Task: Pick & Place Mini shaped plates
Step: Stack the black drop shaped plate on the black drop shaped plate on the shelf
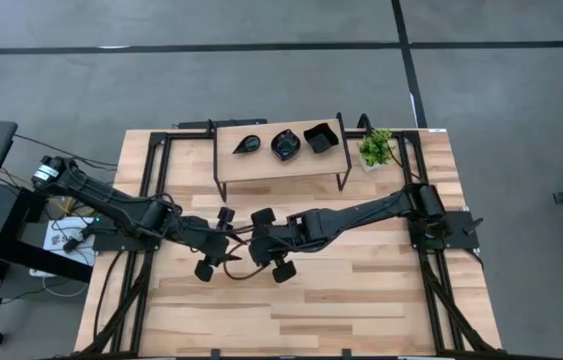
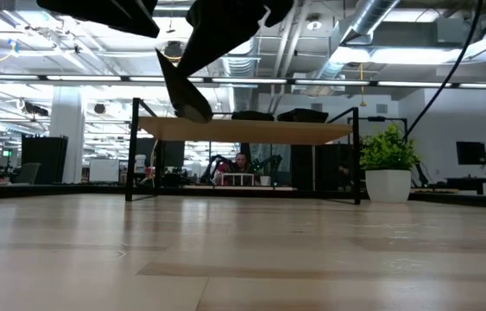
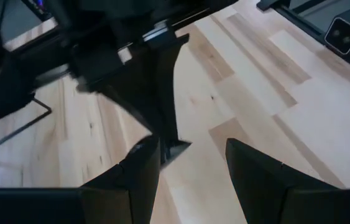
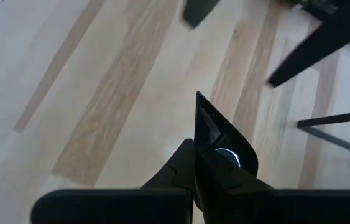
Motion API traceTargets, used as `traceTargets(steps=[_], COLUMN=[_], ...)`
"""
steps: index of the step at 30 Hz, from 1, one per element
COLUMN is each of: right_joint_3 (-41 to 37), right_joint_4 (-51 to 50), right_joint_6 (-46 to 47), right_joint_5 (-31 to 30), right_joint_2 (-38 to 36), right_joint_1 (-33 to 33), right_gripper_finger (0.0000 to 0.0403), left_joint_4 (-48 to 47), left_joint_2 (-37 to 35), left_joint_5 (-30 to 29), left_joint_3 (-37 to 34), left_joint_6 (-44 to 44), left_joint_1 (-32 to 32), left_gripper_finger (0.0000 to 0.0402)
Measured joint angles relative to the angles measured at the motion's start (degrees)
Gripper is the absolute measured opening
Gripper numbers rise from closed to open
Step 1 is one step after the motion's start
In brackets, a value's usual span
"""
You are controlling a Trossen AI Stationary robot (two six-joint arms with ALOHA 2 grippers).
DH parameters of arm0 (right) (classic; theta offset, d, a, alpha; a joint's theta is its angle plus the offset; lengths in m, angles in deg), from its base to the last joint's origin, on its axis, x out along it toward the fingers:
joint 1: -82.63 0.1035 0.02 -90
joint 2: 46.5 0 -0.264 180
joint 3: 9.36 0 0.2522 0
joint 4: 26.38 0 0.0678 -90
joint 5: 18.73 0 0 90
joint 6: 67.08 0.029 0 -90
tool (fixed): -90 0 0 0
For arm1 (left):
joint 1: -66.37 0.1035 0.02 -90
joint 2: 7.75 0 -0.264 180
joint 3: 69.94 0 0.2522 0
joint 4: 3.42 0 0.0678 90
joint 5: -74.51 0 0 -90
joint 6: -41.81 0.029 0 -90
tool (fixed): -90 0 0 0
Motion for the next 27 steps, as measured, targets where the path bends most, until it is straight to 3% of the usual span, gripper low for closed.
traceTargets(steps=[5,27], right_joint_3=[0.0,0.0], right_joint_4=[3.95,6.48], right_joint_6=[-0.59,-1.07], right_joint_5=[2.82,2.83], right_joint_2=[0.0,0.0], right_joint_1=[-0.5,0.07], right_gripper_finger=[0.0001,0.0001], left_joint_4=[0.49,1.11], left_joint_2=[0.0,0.07], left_joint_5=[0.0,3.13], left_joint_3=[0.0,-1.75], left_joint_6=[1.47,1.47], left_joint_1=[0.0,0.04], left_gripper_finger=[0.0186,0.0176])
